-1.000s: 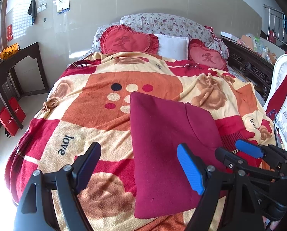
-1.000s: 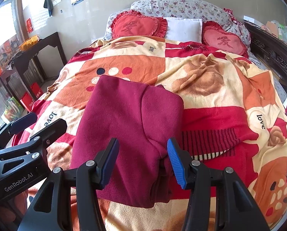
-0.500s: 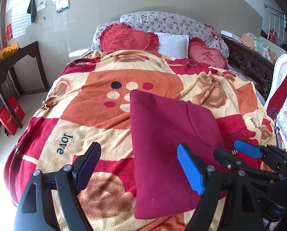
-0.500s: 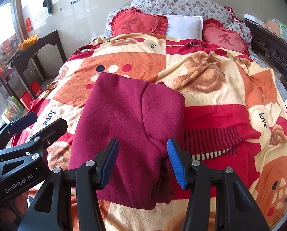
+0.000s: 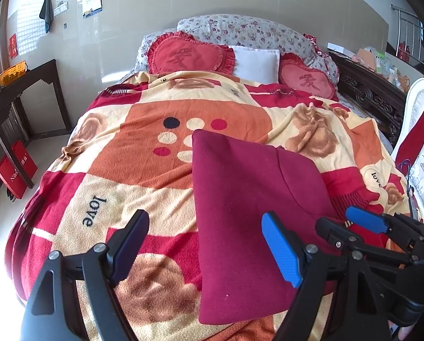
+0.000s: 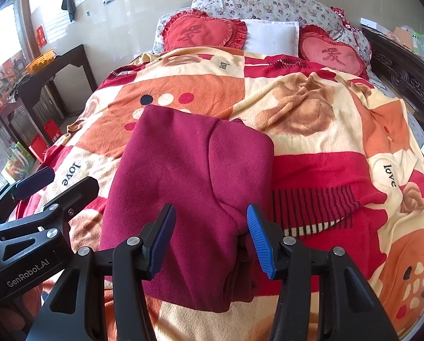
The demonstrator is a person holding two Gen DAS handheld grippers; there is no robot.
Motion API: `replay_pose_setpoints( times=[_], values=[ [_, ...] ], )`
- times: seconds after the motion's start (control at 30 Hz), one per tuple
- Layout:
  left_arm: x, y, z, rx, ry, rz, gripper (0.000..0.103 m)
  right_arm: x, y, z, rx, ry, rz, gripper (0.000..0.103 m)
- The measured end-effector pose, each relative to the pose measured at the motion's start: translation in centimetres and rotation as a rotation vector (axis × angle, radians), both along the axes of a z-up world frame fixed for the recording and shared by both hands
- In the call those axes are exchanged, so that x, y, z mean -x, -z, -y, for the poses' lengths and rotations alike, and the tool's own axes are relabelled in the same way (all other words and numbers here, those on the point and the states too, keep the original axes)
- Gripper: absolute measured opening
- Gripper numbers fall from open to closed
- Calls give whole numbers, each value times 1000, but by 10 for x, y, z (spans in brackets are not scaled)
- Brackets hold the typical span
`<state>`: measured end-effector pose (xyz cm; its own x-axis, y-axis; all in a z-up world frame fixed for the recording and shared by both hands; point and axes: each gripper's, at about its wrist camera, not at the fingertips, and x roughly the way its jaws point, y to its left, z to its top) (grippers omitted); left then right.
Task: Fold small clothes
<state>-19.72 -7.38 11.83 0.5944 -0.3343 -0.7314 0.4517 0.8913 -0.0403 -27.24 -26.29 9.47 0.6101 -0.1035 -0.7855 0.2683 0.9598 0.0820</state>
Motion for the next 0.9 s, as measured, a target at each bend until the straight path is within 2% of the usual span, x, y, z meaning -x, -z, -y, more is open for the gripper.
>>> replay_pose_setpoints(
  times=[0.9],
  values=[
    [-2,4,0,-6,-1,-5,85,-6,8,-4,-14,12,-18,35]
  ],
)
